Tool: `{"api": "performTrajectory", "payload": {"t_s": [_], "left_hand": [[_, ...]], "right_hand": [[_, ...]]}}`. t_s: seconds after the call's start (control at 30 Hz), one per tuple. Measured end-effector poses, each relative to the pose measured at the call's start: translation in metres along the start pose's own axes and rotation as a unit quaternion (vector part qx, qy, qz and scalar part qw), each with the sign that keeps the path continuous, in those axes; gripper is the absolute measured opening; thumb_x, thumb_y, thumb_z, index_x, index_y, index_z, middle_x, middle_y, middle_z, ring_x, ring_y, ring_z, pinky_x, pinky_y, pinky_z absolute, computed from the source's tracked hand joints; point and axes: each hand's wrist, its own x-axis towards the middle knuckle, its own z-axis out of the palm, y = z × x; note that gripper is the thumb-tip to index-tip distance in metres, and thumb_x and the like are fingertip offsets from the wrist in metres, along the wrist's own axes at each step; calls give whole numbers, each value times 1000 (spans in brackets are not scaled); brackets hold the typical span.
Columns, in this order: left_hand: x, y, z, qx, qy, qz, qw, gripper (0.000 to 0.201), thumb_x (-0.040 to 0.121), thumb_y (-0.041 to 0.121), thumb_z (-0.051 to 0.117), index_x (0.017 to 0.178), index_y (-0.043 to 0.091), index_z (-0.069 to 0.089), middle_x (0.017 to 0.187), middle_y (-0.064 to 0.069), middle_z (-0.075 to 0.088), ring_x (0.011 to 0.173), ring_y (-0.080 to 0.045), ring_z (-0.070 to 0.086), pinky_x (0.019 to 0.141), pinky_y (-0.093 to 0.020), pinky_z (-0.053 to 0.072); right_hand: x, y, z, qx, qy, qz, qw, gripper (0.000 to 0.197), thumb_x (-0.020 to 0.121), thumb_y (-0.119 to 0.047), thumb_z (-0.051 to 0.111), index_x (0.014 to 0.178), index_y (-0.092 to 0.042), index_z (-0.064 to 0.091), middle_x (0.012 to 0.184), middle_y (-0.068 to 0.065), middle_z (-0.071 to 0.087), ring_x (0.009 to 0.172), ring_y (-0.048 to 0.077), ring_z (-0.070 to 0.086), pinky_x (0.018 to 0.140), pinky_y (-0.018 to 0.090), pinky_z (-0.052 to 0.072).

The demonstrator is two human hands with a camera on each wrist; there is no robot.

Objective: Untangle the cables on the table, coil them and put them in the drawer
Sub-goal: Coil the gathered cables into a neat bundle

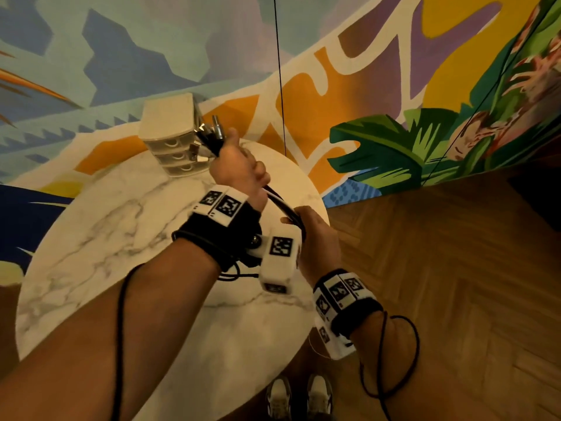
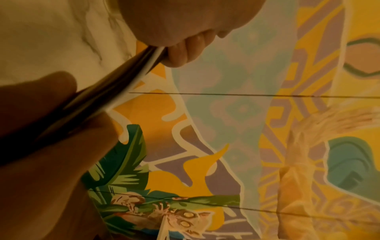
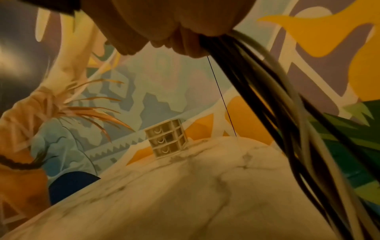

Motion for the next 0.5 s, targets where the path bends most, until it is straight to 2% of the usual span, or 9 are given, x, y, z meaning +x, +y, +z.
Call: {"api": "performTrajectory", "payload": {"t_s": [0.07, 0.13, 0.2, 0.23, 0.3, 0.37, 0.43, 0.47, 0.5], "left_hand": [[7, 9, -4, 2, 2, -8, 1000, 47, 93, 34, 53, 53, 24, 30, 39, 7, 24, 31, -10, 18, 37, -15, 15], [13, 21, -8, -1, -21, -12, 1000, 47, 93, 36, 51, 53, 24, 29, 39, 8, 23, 32, -9, 17, 36, -16, 14], [16, 30, -15, -2, -61, -8, 998, 48, 94, 37, 50, 54, 25, 27, 39, 8, 21, 33, -9, 15, 36, -17, 12], [16, 33, -19, 4, -91, -5, 996, 49, 94, 37, 49, 53, 25, 25, 39, 8, 20, 33, -9, 14, 36, -18, 11], [10, 37, -24, 25, -177, -10, 984, 50, 95, 37, 46, 52, 24, 24, 37, 7, 19, 33, -9, 12, 37, -19, 8], [-4, 41, -26, 79, -281, -7, 956, 48, 95, 32, 48, 52, 23, 29, 37, 8, 22, 32, -8, 16, 38, -21, 10], [-25, 47, -27, 220, -372, 39, 901, 33, 90, 18, 56, 60, 23, 42, 38, 9, 33, 32, -7, 27, 36, -21, 20], [-37, 48, -31, 338, -408, 97, 842, 23, 88, 12, 59, 68, 20, 50, 41, 8, 44, 36, -6, 35, 37, -21, 30], [-47, 47, -38, 464, -456, 185, 737, 14, 87, 10, 60, 75, 15, 57, 50, 6, 57, 44, -6, 44, 45, -20, 39]], "right_hand": [[-2, 3, -5, -63, -30, -10, 998, 23, 93, -32, 54, 92, -10, 57, 74, 8, 64, 62, 30, 57, 52, 30, 36], [-2, 3, -13, -94, -91, 20, 991, 30, 95, -40, 47, 83, -13, 51, 60, 2, 53, 55, 26, 50, 49, 32, 32], [2, 5, -20, -36, -175, 70, 981, 34, 96, -43, 45, 71, -19, 45, 54, -5, 41, 48, 16, 38, 48, 31, 27], [5, 7, -24, 55, -210, 120, 969, 37, 97, -41, 45, 67, -20, 43, 53, -5, 38, 45, 14, 33, 47, 28, 25], [16, 6, -32, 244, -258, 244, 902, 42, 98, -40, 43, 60, -21, 40, 52, -3, 30, 43, 12, 23, 42, 24, 19], [25, 8, -41, 321, -298, 309, 844, 44, 97, -44, 42, 59, -22, 35, 54, -4, 23, 43, 10, 16, 41, 22, 11], [34, 10, -46, 312, -321, 324, 834, 44, 92, -50, 47, 59, -23, 36, 54, -5, 22, 42, 9, 15, 39, 19, 9], [37, 11, -48, 295, -326, 320, 839, 44, 86, -54, 53, 60, -22, 38, 54, -4, 24, 42, 9, 17, 39, 17, 11], [41, 12, -49, 273, -333, 311, 847, 43, 79, -55, 61, 62, -22, 41, 54, -2, 27, 43, 12, 20, 41, 16, 14]]}}
